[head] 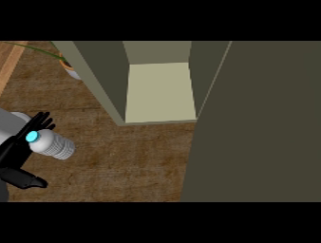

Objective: Pick up the bottled water, place it into the cabinet and close the cabinet

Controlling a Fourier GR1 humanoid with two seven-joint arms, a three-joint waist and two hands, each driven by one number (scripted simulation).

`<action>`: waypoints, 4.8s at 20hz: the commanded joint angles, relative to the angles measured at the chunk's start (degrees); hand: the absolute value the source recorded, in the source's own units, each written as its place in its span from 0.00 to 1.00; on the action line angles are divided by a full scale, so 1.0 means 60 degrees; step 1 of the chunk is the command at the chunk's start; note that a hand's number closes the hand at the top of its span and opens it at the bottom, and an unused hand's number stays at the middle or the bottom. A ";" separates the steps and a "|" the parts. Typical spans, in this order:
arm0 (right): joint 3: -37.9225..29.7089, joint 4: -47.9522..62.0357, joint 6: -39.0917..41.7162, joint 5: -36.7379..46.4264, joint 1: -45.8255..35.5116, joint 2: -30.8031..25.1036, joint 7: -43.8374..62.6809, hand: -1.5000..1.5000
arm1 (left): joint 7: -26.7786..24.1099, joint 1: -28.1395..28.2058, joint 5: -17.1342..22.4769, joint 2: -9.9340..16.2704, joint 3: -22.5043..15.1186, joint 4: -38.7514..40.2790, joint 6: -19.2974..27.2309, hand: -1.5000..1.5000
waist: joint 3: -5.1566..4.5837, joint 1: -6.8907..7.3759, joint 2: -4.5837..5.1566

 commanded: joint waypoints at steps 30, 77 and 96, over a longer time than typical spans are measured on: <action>0.0290 -0.0725 -0.0759 0.0552 -0.0061 -0.0809 0.0540 0.00 | -0.5926 -0.1987 -0.2060 -0.1333 -0.1876 0.3118 0.3741 1.00 | 0.0008 0.0319 -0.0058; -0.0030 -0.1448 -0.1334 -0.0402 0.1129 -0.1858 -0.0328 0.00 | -0.0102 -0.6141 0.4861 -0.3441 -0.6335 0.1468 1.1891 1.00 | 0.0029 0.0212 -0.0021; 0.0003 -0.0533 -0.0949 -0.1056 0.1540 -0.2227 -0.1822 0.00 | -0.1562 -0.8642 0.4942 -0.3440 -0.6143 0.5701 1.3351 1.00 | 0.0031 -0.0164 0.0120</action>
